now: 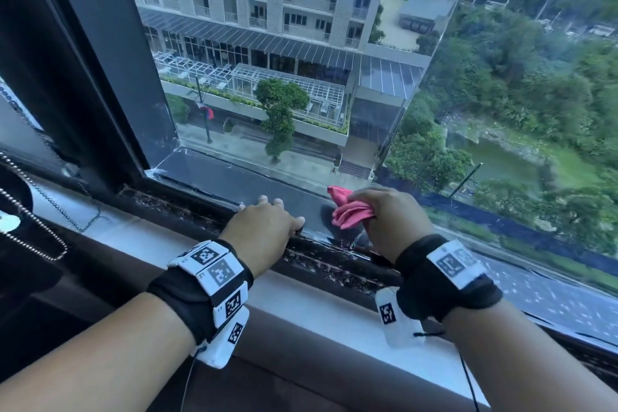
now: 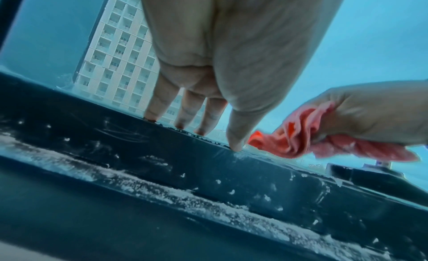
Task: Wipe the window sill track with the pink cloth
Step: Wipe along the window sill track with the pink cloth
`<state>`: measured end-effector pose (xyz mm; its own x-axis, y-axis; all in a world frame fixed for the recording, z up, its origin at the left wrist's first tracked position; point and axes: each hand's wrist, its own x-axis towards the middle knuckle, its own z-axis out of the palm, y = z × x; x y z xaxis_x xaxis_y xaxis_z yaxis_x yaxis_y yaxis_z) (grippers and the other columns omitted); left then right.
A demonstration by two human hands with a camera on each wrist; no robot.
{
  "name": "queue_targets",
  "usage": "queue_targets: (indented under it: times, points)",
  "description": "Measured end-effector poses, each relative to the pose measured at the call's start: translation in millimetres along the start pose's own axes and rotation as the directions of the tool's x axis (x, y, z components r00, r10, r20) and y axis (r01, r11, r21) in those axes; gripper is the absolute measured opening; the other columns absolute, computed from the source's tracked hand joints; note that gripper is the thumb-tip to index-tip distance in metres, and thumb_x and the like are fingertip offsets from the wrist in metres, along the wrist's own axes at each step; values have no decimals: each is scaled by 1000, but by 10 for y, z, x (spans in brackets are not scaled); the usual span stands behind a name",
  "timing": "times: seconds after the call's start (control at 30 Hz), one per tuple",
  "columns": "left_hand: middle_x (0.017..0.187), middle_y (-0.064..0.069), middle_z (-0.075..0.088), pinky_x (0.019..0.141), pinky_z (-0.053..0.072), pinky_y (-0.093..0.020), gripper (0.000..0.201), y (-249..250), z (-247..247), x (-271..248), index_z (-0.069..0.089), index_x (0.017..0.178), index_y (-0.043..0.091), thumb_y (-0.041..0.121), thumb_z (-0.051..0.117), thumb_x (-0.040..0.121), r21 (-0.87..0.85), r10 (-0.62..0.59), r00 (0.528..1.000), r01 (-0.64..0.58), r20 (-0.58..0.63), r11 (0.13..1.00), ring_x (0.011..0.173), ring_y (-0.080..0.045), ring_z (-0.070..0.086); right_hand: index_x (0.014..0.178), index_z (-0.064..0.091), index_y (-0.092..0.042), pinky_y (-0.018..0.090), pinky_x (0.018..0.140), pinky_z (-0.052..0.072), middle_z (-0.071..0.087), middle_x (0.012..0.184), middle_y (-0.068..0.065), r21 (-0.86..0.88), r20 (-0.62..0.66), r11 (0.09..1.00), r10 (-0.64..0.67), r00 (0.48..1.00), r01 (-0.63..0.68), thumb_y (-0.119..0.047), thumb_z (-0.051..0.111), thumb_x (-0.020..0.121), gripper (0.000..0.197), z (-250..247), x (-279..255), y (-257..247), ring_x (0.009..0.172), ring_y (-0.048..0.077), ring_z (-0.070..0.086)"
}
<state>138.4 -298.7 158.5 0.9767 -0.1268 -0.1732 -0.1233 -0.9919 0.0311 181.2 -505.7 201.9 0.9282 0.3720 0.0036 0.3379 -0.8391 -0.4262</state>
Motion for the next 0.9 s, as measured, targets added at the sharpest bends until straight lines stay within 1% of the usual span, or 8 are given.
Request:
queue_targets:
  times: [0.13, 0.23, 0.3, 0.37, 0.43, 0.63, 0.8, 0.9]
  points:
    - [133, -11, 49, 100, 42, -50, 45, -43, 31, -7, 44, 139, 42, 15, 39, 102, 25, -7, 1000, 7, -7, 1000, 130, -35, 42, 127, 56, -39, 39, 90, 52, 59, 122, -10, -232, 150, 966, -75, 986, 109, -21, 61, 87, 43, 294, -111, -41, 109, 17, 52]
    - [137, -13, 47, 103, 40, -52, 44, -50, 30, -24, 42, 140, 42, 18, 36, 104, 47, -2, 1000, 2, -12, 999, 133, -36, 41, 116, 64, -41, 37, 85, 52, 62, 114, -12, -152, 195, 963, -192, 962, 223, -22, 65, 84, 37, 295, -248, -122, 102, 13, 52]
    - [138, -13, 47, 103, 40, -53, 43, -63, 21, -29, 43, 139, 40, 17, 38, 103, 51, -5, 1000, 6, -10, 999, 133, -36, 40, 103, 72, -34, 35, 84, 53, 66, 104, -11, -30, 248, 979, -190, 950, 203, -16, 67, 82, 28, 201, -264, -176, 94, 11, 58]
    - [138, -13, 48, 104, 39, -53, 41, -83, 16, -32, 45, 137, 38, 17, 38, 103, 41, -12, 1000, 13, -14, 999, 134, -36, 40, 102, 72, -28, 26, 90, 51, 67, 104, -11, 36, 171, 992, -123, 978, 118, -13, 64, 85, 24, 79, -181, -181, 90, 8, 59]
    - [137, -13, 48, 104, 40, -52, 42, -92, 20, -41, 46, 137, 38, 15, 39, 102, 32, -15, 1000, 16, -13, 999, 133, -35, 40, 108, 70, -26, 19, 90, 45, 63, 108, -10, -36, 70, 997, -68, 995, 71, -18, 61, 87, 24, 15, -64, -135, 91, 9, 57]
    - [145, -14, 43, 106, 38, -52, 44, -134, 21, -47, 43, 140, 39, 16, 40, 103, 44, -24, 1000, 24, -6, 999, 137, -36, 37, 110, 69, -30, 34, 86, 55, 66, 112, -6, -196, 155, 977, -59, 986, 89, -24, 66, 86, 26, 241, -152, -175, 90, 14, 62]
    - [149, -14, 39, 109, 34, -54, 42, -170, 19, -49, 41, 142, 40, 22, 33, 105, 35, -35, 999, 35, 17, 999, 141, -36, 31, 90, 71, -27, 32, 74, 54, 65, 88, -7, -239, 286, 955, -101, 953, 173, -28, 63, 85, 10, 170, -290, -282, 80, 15, 61]
    - [152, -14, 36, 111, 31, -54, 41, -178, 0, -58, 41, 142, 40, 24, 30, 106, 22, -46, 998, 45, 32, 999, 143, -37, 28, 97, 71, -26, 32, 80, 54, 67, 95, -8, -216, 186, 968, -91, 978, 131, -27, 63, 87, 13, 88, -192, -254, 86, 14, 60]
